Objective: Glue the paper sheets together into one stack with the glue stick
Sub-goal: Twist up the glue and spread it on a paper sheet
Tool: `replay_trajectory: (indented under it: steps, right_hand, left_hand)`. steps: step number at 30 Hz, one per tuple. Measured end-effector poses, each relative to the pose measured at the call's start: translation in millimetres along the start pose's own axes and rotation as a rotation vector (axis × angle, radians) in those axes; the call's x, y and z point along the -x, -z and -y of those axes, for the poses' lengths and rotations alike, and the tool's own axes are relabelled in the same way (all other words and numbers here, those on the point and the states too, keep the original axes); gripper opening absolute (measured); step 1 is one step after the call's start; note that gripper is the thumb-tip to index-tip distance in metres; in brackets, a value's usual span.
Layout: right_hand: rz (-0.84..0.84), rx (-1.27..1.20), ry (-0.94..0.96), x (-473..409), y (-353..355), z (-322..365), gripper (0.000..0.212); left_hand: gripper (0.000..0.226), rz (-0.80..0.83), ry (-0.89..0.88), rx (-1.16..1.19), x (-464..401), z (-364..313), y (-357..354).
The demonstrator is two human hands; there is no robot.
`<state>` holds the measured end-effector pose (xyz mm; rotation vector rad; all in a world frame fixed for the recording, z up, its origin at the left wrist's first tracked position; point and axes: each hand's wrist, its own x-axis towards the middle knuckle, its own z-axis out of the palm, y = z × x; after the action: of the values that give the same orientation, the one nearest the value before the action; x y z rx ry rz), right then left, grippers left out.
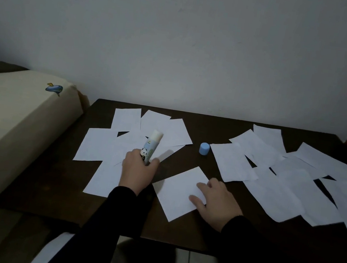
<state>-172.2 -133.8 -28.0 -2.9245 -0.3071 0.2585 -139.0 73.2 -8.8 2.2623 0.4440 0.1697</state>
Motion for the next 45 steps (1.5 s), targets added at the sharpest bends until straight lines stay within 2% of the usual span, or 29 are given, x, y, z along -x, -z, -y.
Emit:
replay_trajectory:
  steps: [3, 7, 11, 15, 19, 21, 25, 28, 33, 37, 45]
  right_hand:
    - [0.061, -0.01, 0.11, -6, 4, -16, 0.048]
    - [0.153, 0.065, 0.089, -9, 2, -26, 0.053]
    - [0.129, 0.144, -0.044, -6, -2, -10, 0.057]
    - [0.054, 0.232, -0.124, 1, -1, -3, 0.062]
    - [-0.028, 0.062, -0.059, -8, 9, -20, 0.055]
    - [0.038, -0.023, -0.002, -13, 13, -35, 0.055]
    - [0.159, 0.008, 0.064, -12, 12, -51, 0.065]
    - [0.118, -0.023, 0.1, -8, 10, -53, 0.06]
    - [-0.016, -0.045, 0.115, -2, 7, -58, 0.054]
    - [-0.026, -0.01, 0.075, 2, 4, -58, 0.054]
    - [0.059, -0.006, 0.035, 7, 7, -52, 0.06]
  left_hand:
    - [0.029, 0.153, -0.01, 0.155, 9, -16, -12]
    - [0.037, 0.266, -0.052, 0.103, 13, -29, -24]
    - [0.042, 0.263, -0.093, 0.085, 14, -37, -29]
    - [0.031, 0.253, -0.024, 0.298, 15, -43, -30]
    - [0.024, 0.262, -0.023, 0.494, 17, -42, -23]
    - [0.018, 0.298, -0.059, 0.526, 20, -41, -18]
    - [0.03, 0.403, -0.161, 0.42, 30, -39, -25]
    - [0.029, 0.463, -0.227, 0.347, 42, -39, -33]
    - [0.029, 0.494, -0.452, 0.103, 52, -39, -39]
    - [0.029, 0.52, -0.549, 0.033, 59, -44, -42]
    - [0.04, 0.558, -0.605, -0.077, 61, -47, -50]
